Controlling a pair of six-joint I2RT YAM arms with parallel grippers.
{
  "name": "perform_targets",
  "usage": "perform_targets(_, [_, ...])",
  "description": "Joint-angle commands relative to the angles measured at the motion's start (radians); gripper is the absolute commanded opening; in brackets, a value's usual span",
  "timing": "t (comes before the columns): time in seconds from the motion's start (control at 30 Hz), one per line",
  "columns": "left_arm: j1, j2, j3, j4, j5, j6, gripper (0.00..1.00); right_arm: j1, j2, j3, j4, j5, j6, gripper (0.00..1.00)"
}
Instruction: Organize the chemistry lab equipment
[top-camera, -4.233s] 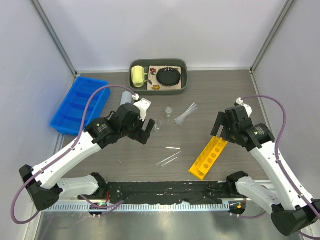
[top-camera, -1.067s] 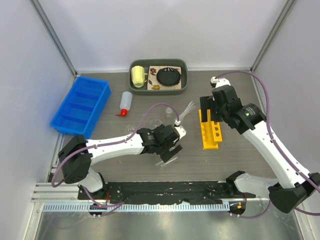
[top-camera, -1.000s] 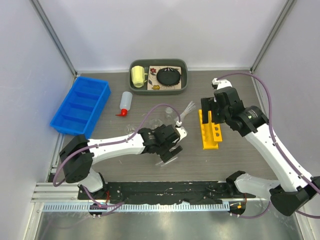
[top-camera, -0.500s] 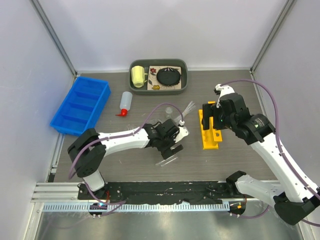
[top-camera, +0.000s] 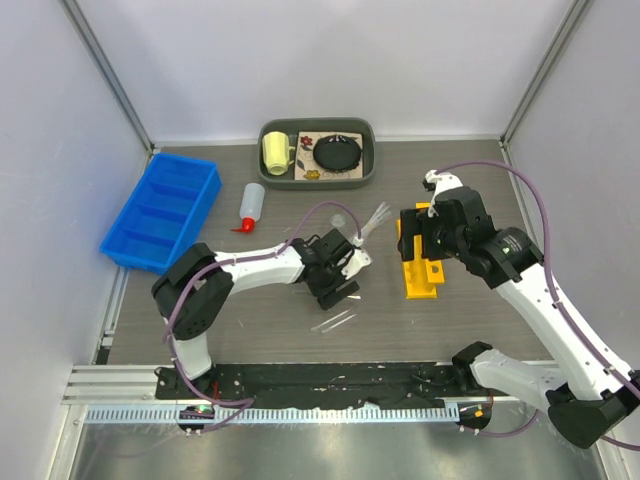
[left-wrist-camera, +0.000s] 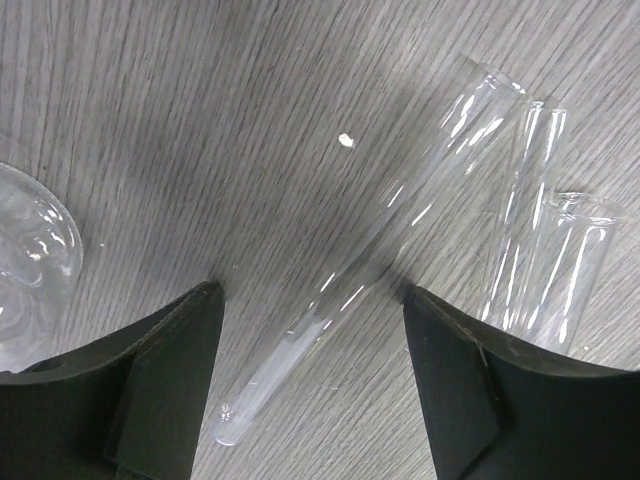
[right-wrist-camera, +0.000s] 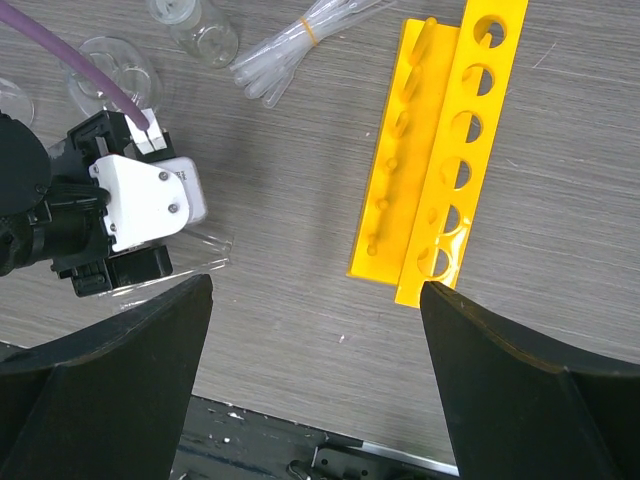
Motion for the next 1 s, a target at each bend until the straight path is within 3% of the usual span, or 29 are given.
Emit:
perform_targets(0.0, [0.007,0.016,0.034,0.018,0.046,0.008,0.75,0.005,0.008,-0.008,0.050,-0.013,-0.004,0.91])
perform_targets(0.5, [0.007,0.048,0.045,-0.015,0.025,-0.004,0.31,0.006,-0.026,-0.046,0.050,0.008,0.010,0.91])
perform_targets(0.77, [0.009,0.042,0.104,-0.078,0.005,-0.036,0.16,0.005,-0.023,-0.049,0.039,0.034,0.019,0.90])
perform_targets(0.97, [0.009,-0.050,0.193,-0.138,0.043,-0.056,0.10,0.005,-0.038,-0.029,0.037,0.067,0.033,0.91])
